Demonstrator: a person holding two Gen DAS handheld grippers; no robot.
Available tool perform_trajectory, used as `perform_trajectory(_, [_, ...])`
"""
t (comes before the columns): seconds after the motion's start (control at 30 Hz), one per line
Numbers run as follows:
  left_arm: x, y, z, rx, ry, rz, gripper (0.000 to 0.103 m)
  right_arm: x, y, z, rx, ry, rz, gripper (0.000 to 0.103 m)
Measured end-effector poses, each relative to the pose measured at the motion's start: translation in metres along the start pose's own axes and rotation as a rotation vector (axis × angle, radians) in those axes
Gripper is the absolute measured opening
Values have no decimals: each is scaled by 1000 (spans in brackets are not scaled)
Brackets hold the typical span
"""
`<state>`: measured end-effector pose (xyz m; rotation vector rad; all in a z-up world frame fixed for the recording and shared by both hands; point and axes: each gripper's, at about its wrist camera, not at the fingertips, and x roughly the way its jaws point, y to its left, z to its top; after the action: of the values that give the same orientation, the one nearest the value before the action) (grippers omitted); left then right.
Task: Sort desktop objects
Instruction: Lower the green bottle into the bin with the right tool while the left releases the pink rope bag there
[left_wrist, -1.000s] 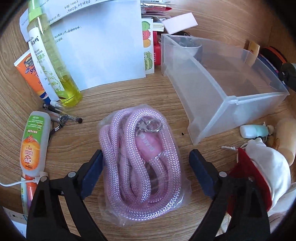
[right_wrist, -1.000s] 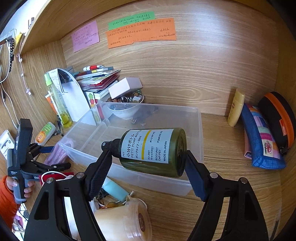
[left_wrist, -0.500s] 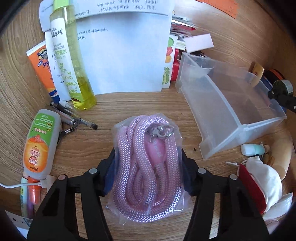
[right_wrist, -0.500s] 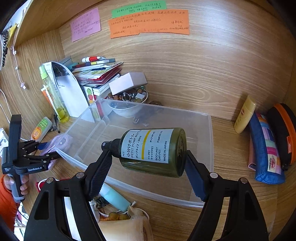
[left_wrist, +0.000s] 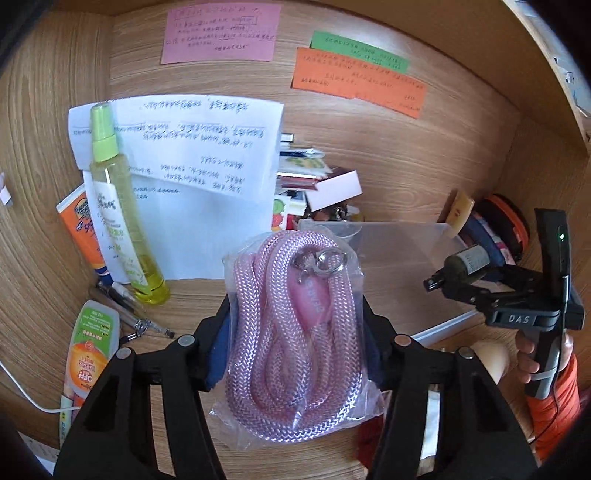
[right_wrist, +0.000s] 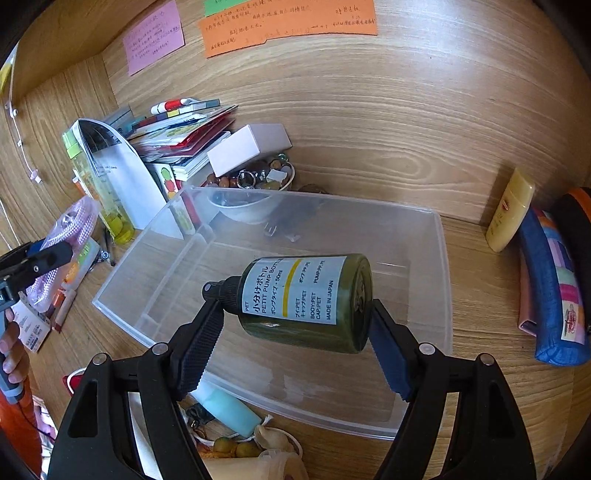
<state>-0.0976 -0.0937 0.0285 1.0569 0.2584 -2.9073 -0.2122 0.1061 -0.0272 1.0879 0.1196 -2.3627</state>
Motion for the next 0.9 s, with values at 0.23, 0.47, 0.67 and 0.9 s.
perform_trajectory(0.23, [23, -43, 20, 37, 23, -74, 58, 1, -6, -3, -5, 3, -7, 75])
perform_trajectory(0.47, [63, -72, 21, 57, 81, -127, 58, 1, -11, -2, -10, -6, -52, 76])
perform_trajectory(0.67, [78, -74, 14, 53, 108, -116, 58, 7, -6, -5, -38, 16, -77, 76])
perform_trajectory(0.9, [85, -70, 9, 60, 137, -117, 58, 7, -6, -6, -30, 12, -81, 76])
